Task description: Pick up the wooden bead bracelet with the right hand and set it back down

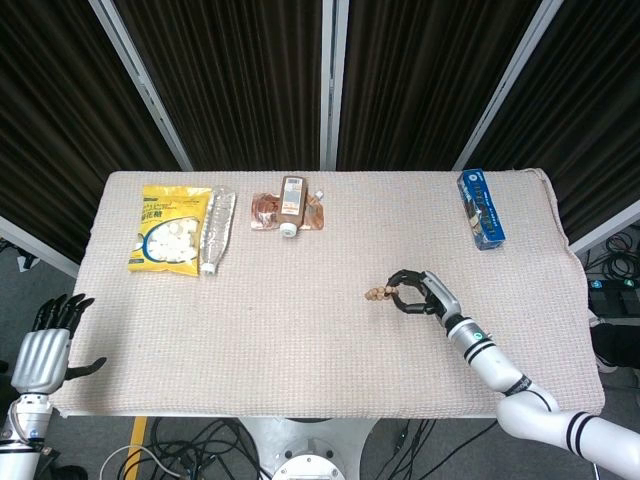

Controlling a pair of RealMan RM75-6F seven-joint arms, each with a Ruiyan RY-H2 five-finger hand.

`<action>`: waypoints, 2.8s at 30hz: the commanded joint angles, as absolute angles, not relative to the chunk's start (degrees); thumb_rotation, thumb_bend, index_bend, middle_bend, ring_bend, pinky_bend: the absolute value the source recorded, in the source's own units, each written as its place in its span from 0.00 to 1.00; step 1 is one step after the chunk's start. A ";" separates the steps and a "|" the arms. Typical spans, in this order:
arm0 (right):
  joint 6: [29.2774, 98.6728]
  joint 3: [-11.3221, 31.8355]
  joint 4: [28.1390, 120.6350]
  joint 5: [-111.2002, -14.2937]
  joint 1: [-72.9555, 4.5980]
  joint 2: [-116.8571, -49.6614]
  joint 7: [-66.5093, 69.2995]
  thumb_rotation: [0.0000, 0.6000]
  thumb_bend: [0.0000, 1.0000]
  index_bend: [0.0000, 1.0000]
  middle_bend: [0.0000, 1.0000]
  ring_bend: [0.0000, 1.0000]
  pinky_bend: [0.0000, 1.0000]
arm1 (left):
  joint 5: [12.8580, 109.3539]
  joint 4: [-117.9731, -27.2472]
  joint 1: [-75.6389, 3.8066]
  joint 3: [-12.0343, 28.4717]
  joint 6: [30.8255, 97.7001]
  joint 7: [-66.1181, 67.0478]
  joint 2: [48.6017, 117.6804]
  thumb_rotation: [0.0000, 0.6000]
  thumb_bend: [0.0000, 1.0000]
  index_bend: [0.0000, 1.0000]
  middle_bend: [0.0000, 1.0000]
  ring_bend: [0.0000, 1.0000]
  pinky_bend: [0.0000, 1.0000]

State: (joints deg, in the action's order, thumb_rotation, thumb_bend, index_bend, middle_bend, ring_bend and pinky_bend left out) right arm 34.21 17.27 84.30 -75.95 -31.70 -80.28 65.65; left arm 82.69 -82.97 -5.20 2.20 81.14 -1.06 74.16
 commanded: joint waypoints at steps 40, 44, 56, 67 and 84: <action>75.83 -13.04 69.03 -105.91 -41.78 -81.70 141.29 0.55 0.13 0.65 0.55 0.20 0.00 | 83.45 -85.45 -5.67 1.33 80.62 -0.68 72.58 1.00 0.00 0.15 0.08 0.00 0.00; 75.72 -12.31 70.86 -104.03 -41.18 -82.18 136.31 0.52 0.33 0.69 0.59 0.25 0.00 | 83.43 -85.41 -5.67 1.25 80.53 -0.69 72.61 1.00 0.00 0.15 0.08 0.00 0.00; 75.23 -8.16 75.18 -97.02 -37.12 -82.77 111.10 0.49 0.47 0.71 0.62 0.27 0.00 | 83.12 -85.14 -5.82 1.35 80.25 -0.80 72.80 1.00 0.00 0.15 0.08 0.00 0.00; 75.84 -6.20 74.85 -95.38 -34.62 -84.31 101.08 0.48 0.61 0.74 0.63 0.28 0.00 | 82.94 -84.92 -5.72 1.33 80.31 -1.13 72.83 1.00 0.00 0.15 0.08 0.00 0.00; 77.76 -5.57 70.77 -98.20 -33.75 -86.26 96.32 0.46 1.00 0.62 0.55 0.21 0.00 | 83.05 -84.74 -5.76 1.31 80.36 -1.54 72.86 1.00 0.00 0.15 0.08 0.00 0.00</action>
State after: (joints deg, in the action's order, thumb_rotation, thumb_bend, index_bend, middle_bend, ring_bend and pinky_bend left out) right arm 77.64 -5.52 71.04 -97.99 -33.72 -86.10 96.33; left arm 83.05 -84.74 -5.77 1.31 80.35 -1.52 72.86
